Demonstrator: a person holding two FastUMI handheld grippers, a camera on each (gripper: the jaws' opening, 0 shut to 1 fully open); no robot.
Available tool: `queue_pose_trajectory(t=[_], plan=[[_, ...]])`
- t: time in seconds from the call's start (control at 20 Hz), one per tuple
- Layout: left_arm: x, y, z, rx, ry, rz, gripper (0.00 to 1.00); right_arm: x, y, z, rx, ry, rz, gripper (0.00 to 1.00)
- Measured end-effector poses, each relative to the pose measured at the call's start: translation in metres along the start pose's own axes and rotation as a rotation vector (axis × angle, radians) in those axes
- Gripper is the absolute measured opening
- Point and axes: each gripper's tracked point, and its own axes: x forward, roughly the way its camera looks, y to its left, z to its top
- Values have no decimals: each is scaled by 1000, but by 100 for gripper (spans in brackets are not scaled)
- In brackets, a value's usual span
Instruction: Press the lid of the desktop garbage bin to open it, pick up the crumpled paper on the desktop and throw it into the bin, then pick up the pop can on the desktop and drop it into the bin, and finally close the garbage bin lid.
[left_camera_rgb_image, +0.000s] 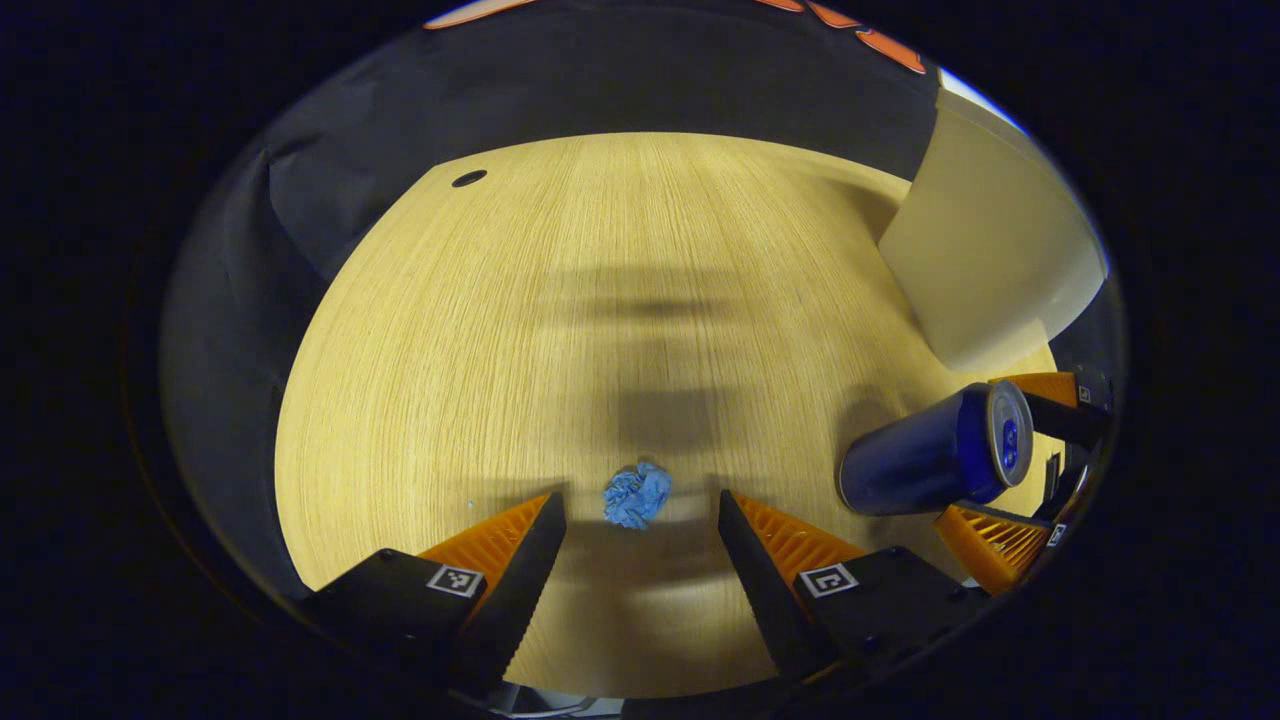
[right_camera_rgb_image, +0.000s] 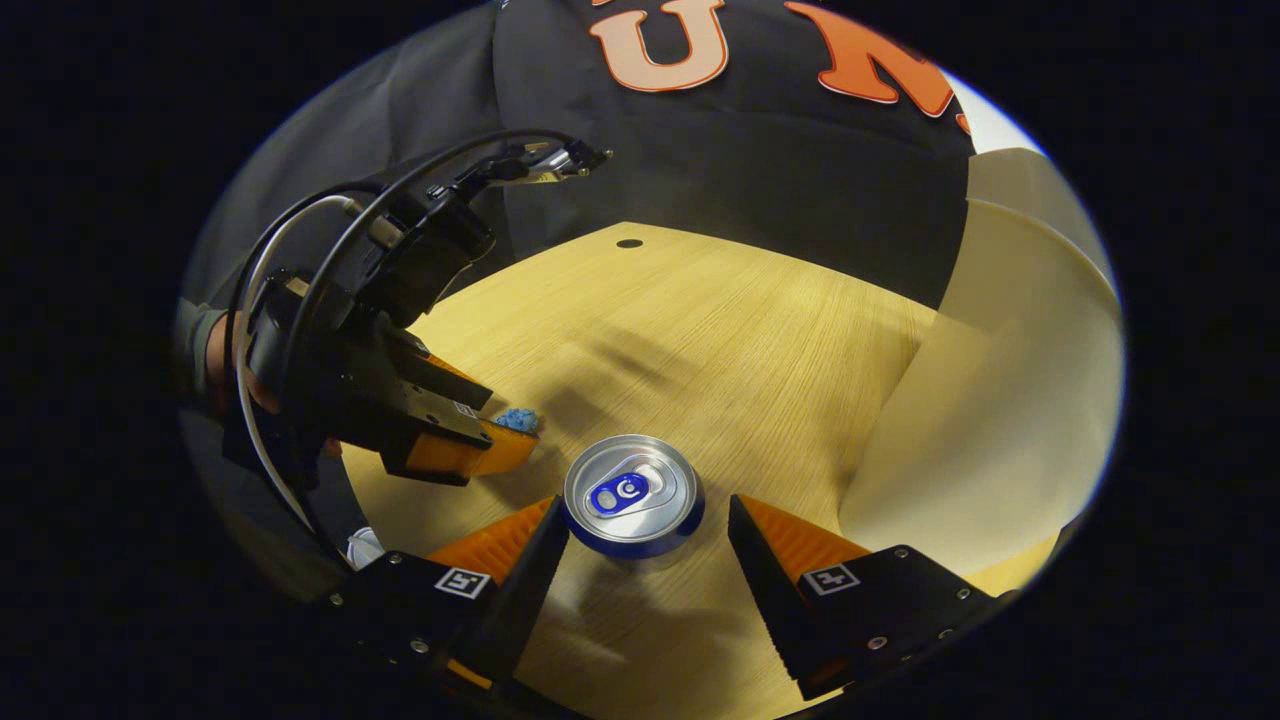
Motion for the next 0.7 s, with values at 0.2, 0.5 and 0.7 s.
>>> queue_pose_trajectory(t=[0.2,0.5,0.7], plan=[[-12,9,67,-2,24,-6,79,-2,1,6,14,20,-2,96],[-44,35,215,28,-4,-36,23,-9,-10,4,46,26,-37,80],[-78,50,348,59,-45,-68,23,-7,-20,2,68,22,-84,80]])
